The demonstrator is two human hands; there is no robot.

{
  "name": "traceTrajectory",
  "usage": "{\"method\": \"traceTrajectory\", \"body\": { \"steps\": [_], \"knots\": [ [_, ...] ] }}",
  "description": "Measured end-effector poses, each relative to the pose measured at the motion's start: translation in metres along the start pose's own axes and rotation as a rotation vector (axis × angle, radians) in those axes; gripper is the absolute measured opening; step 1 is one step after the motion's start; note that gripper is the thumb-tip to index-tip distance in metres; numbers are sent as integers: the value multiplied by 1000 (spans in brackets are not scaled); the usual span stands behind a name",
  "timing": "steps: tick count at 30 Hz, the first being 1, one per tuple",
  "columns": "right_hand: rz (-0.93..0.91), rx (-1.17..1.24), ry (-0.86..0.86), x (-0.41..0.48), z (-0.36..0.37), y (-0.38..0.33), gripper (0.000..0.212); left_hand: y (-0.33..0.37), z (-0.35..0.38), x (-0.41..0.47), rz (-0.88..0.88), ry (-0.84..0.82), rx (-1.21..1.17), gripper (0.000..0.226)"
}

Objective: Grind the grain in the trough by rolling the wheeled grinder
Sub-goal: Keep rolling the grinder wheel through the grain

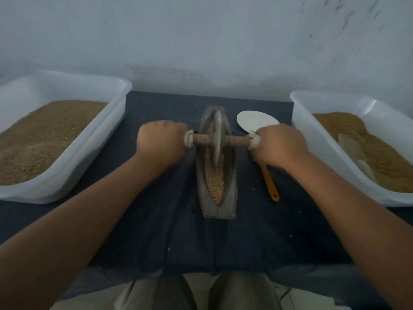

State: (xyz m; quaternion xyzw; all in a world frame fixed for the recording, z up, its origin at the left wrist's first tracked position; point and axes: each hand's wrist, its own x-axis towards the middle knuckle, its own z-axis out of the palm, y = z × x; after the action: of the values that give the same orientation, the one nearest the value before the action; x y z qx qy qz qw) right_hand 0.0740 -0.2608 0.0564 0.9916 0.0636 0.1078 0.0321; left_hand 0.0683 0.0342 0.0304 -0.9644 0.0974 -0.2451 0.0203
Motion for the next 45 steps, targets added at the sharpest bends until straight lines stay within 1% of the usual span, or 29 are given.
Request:
{"method": "traceTrajectory", "body": {
  "steps": [3, 4, 5, 7, 10, 12, 14, 16, 19, 21, 23, 26, 28, 30, 32, 34, 36, 37, 39, 40, 41, 43, 45],
  "knots": [
    [-86, 68, -3, -54, -6, 6, 42, -6, -13, -50, 154, 212, -38, 39],
    [-107, 104, -15, -65, -7, 8, 41, -8, -16, -57, 181, 249, -37, 39],
    [-118, 129, -24, -70, -6, 10, 40, -9, -16, -58, 186, 251, -38, 40],
    [-102, 107, -24, -62, 1, 6, 40, -6, -11, -47, 141, 195, -28, 41],
    [-12, 38, 72, -16, 10, -3, 39, -1, 5, -3, 33, 53, 22, 42],
    [28, 12, 63, 14, 12, -4, 36, -2, 10, 27, -2, -17, 13, 36],
    [29, 2, 32, 30, 11, -6, 33, -2, 8, 38, -28, -61, 3, 30],
    [21, -1, -14, 24, 7, -4, 30, -1, 6, 28, -37, -51, 9, 36],
    [-77, 32, -51, -18, -2, 4, 28, -2, -2, -21, 30, 92, -38, 48],
    [-156, 93, -38, -46, -11, 9, 30, -7, -9, -51, 85, 169, -58, 49],
    [-202, 100, -49, -53, -14, 12, 34, -9, -9, -62, 97, 191, -63, 45],
    [-152, 56, -78, -31, -5, 7, 34, -6, -1, -42, 45, 142, -55, 48],
    [-75, 23, -1, -4, 6, 3, 30, -5, 10, -9, 13, 93, -20, 47],
    [13, 4, 61, 19, 13, 1, 30, -2, 14, 28, -22, 24, -16, 41],
    [47, -7, 29, 34, 12, -2, 29, 0, 10, 47, -27, -25, 5, 37],
    [35, 6, -59, 32, 8, -1, 27, 3, 4, 39, -27, -43, 16, 36],
    [-11, 25, -114, 10, 2, 4, 27, 1, 0, 10, -10, -3, -1, 39],
    [-64, 30, -84, -6, 0, 6, 28, -1, -3, -11, 8, 34, -22, 40],
    [-210, 72, 56, -39, -7, 8, 26, -7, -11, -48, 65, 93, -62, 40],
    [-263, 110, 107, -51, -10, 9, 25, -10, -15, -61, 88, 89, -62, 39],
    [-291, 127, 117, -55, -11, 9, 25, -13, -16, -68, 99, 70, -52, 38],
    [-246, 114, 46, -49, -5, 9, 27, -12, -14, -63, 86, 39, -32, 37],
    [-124, 75, -17, -27, 4, 7, 28, -5, -8, -35, 53, 39, 17, 39]
  ]
}}
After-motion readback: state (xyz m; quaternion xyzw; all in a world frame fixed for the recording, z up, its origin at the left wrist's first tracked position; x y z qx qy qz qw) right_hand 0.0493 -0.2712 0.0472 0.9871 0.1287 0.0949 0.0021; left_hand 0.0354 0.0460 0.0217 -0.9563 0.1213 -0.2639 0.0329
